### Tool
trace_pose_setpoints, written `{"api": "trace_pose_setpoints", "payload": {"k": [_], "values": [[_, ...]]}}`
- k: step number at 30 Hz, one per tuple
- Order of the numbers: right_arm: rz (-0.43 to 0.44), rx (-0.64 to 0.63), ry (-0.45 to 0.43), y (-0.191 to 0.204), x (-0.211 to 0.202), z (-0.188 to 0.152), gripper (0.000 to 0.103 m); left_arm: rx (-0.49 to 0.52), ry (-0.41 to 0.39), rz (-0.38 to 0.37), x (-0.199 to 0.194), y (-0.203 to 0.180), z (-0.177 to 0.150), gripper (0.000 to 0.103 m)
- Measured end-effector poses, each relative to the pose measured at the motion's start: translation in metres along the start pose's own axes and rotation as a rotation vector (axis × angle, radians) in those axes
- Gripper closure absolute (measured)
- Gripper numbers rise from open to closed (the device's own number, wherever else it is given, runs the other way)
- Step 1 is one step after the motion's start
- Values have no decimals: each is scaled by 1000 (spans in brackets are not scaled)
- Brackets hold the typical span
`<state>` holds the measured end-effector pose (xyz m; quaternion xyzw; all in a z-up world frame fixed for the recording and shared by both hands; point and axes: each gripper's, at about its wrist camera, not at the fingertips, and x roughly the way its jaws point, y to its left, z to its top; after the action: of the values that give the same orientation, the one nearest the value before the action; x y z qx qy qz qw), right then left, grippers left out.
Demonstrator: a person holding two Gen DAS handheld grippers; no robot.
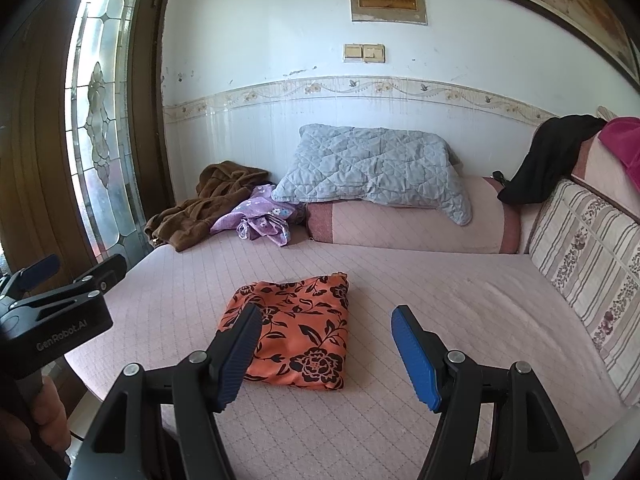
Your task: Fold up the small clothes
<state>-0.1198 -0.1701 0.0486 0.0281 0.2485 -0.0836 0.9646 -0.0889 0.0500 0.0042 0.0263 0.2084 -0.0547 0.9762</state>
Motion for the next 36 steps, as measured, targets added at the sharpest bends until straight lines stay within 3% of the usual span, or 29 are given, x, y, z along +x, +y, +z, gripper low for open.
{"api": "trace_pose_setpoints", "payload": {"k": [36], "values": [[-11,-22,25,10,27,2,32,5,37,-19,28,5,-6,2]]}}
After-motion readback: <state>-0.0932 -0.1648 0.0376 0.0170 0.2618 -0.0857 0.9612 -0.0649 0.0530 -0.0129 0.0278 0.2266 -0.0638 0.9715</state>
